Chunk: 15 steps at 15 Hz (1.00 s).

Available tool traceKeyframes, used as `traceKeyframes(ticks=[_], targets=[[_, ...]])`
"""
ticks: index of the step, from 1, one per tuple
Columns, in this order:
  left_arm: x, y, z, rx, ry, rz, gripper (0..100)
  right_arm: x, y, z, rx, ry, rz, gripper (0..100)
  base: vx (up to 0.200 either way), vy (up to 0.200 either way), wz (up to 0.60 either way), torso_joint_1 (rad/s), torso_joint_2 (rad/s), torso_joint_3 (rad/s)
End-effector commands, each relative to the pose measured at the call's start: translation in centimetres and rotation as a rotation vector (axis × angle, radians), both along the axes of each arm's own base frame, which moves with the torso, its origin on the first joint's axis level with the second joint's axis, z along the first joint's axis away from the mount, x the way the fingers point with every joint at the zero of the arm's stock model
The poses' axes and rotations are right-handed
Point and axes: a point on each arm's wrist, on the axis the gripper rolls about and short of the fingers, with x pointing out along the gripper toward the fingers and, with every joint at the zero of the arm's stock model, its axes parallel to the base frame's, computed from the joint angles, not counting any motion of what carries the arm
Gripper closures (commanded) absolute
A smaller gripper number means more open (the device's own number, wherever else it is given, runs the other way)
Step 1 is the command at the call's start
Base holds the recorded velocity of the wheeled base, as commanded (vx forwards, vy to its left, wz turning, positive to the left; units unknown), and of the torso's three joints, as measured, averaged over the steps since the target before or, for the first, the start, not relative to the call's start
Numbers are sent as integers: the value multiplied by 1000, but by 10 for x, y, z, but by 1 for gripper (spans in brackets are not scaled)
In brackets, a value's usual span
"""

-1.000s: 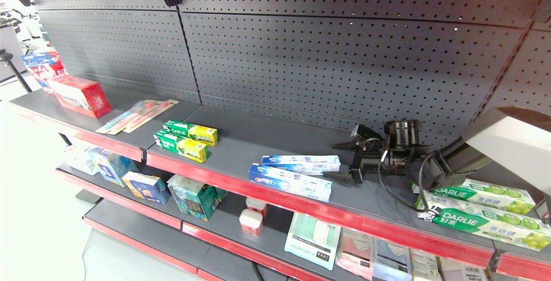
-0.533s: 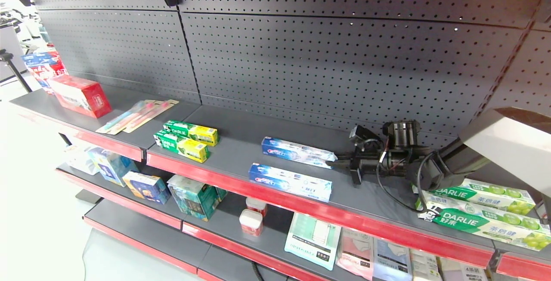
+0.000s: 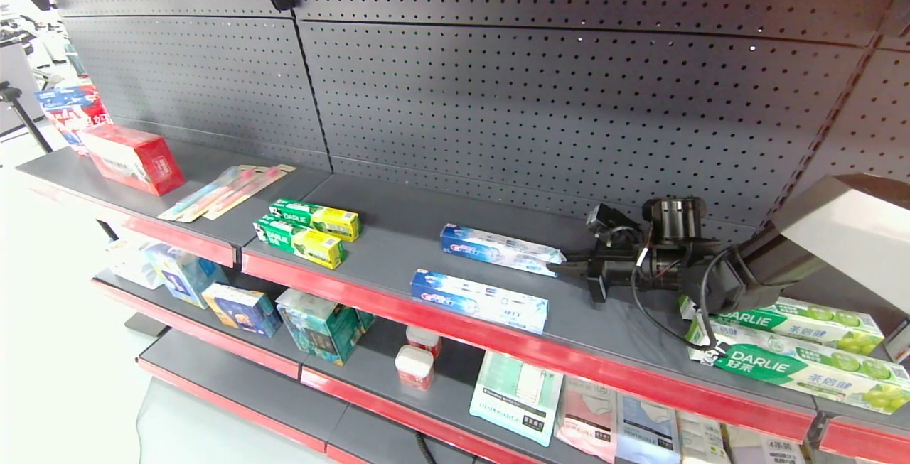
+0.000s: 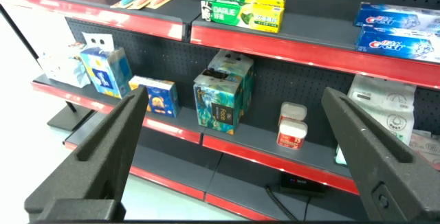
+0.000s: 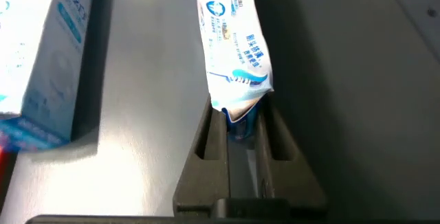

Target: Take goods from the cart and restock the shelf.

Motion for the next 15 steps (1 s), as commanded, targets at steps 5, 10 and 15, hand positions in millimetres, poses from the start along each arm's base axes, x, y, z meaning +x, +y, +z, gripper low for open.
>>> traceKeyframes(ticks=[5,10,15], targets=[[0,0,0,0,1,1,0,-31,-10,7,-19,36,-11,100,0,0,0,0,0,0],[0,0,0,0,1,1,0,-31,-16,7,-37,41,-63,100,0,0,0,0,0,0],[0,0,0,0,1,1,0,-30,-10,8,-39,47,-73,100,0,0,0,0,0,0]])
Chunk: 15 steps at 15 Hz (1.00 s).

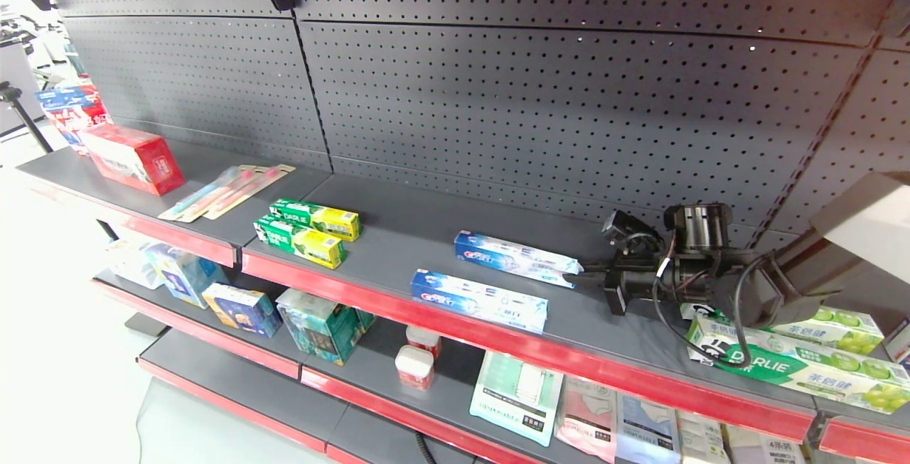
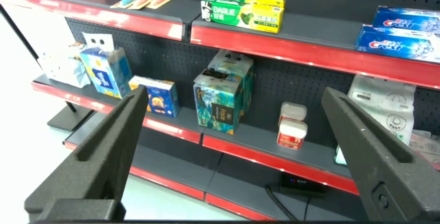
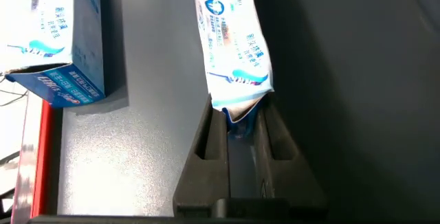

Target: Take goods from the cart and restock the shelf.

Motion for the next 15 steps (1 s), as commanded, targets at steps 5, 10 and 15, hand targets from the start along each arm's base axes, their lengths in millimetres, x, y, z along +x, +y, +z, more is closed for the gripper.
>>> traceKeyframes(ticks=[5,10,15], targets=[[0,0,0,0,1,0,0,-1,3,0,6,9,6,100,0,0,0,0,0,0],[0,0,0,0,1,0,0,-1,5,1,6,5,8,100,0,0,0,0,0,0],[0,0,0,0,1,0,0,-3,4,-3,-2,23,-5,100,0,0,0,0,0,0]])
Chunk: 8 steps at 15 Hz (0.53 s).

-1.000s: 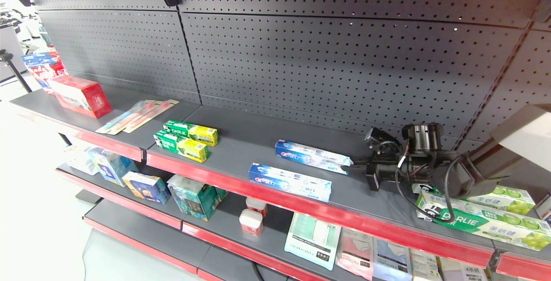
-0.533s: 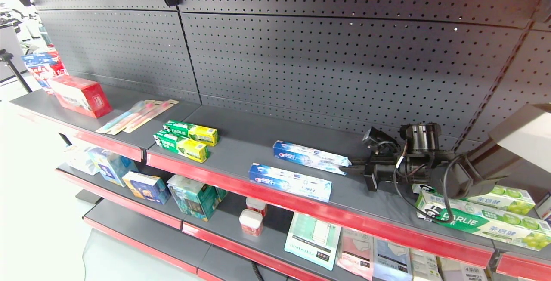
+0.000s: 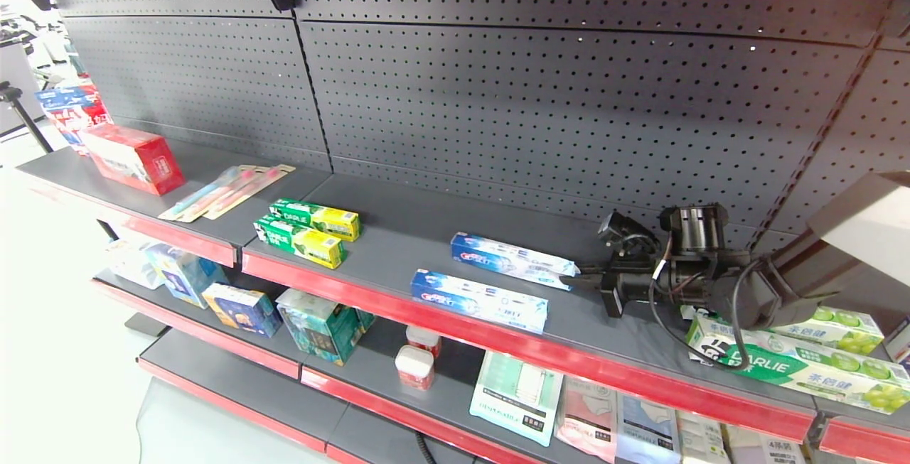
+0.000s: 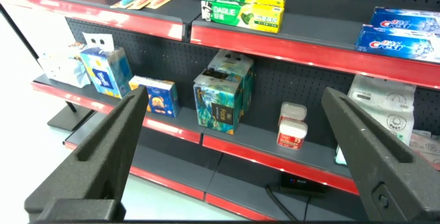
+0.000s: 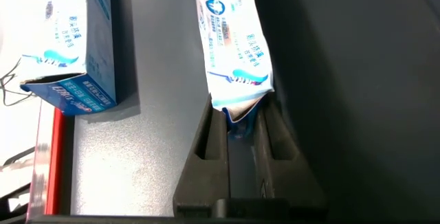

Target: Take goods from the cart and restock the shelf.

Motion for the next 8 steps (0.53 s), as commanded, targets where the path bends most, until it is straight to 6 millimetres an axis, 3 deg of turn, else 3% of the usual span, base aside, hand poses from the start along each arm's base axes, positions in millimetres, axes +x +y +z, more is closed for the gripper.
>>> traceKeyframes(ticks=[1,8], targets=[[0,0,0,0,1,0,0,-2,0,-1,1,15,-8,100,0,0,0,0,0,0],[0,0,0,0,1,0,0,-1,2,0,6,14,-6,100,0,0,0,0,0,0]])
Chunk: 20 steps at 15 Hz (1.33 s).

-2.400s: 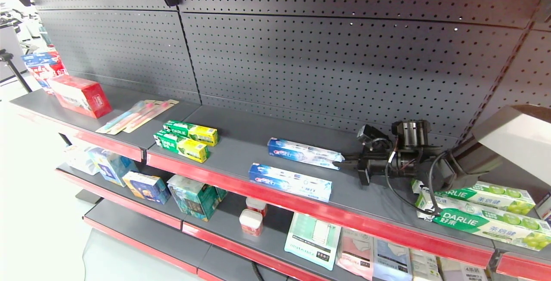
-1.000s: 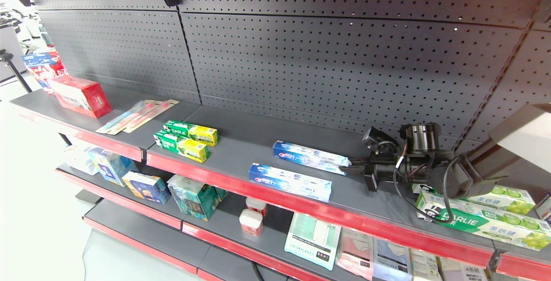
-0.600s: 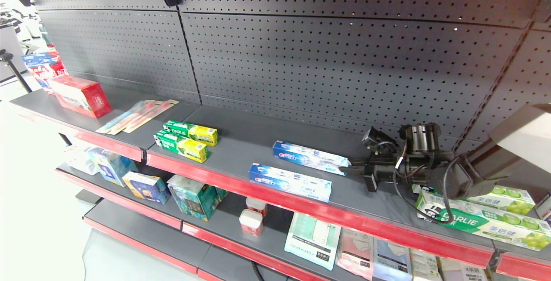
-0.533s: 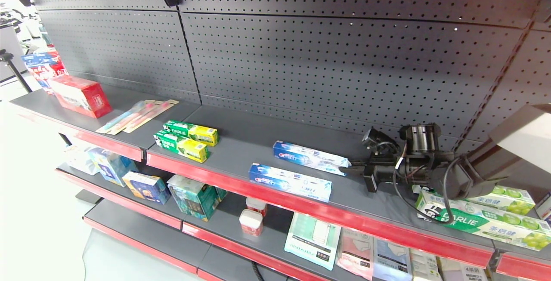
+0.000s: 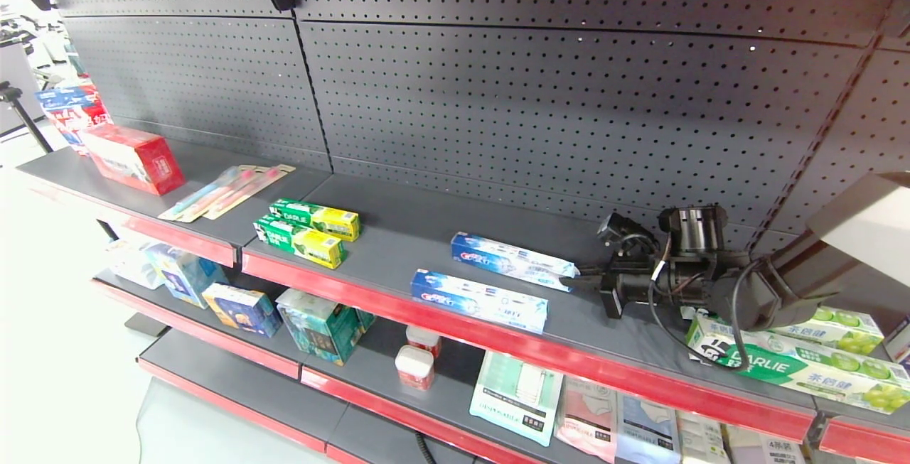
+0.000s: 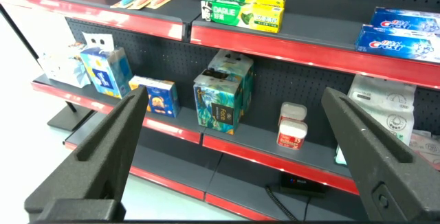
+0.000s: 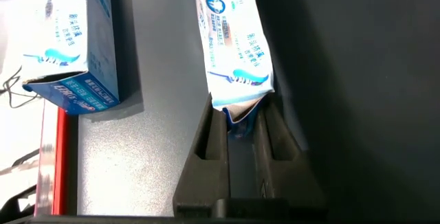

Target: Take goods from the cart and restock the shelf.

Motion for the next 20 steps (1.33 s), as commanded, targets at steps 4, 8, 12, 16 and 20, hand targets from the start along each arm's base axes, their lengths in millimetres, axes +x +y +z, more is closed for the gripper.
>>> traceKeyframes(ticks=[4,8,12,16,20], targets=[[0,0,0,0,1,0,0,-2,0,3,4,-4,1,0,0,0,0,0,0,0],[0,0,0,0,1,0,0,-4,-1,15,8,-33,-2,0,0,0,0,0,0,0],[0,0,0,0,1,0,0,-19,-11,35,22,-48,-40,0,0,0,0,0,0,0],[0,0,0,0,1,0,0,-41,-17,60,44,-40,-156,0,0,0,0,0,0,0],[0,0,0,0,1,0,0,-78,-24,88,117,-16,-279,0,0,0,0,0,0,0]])
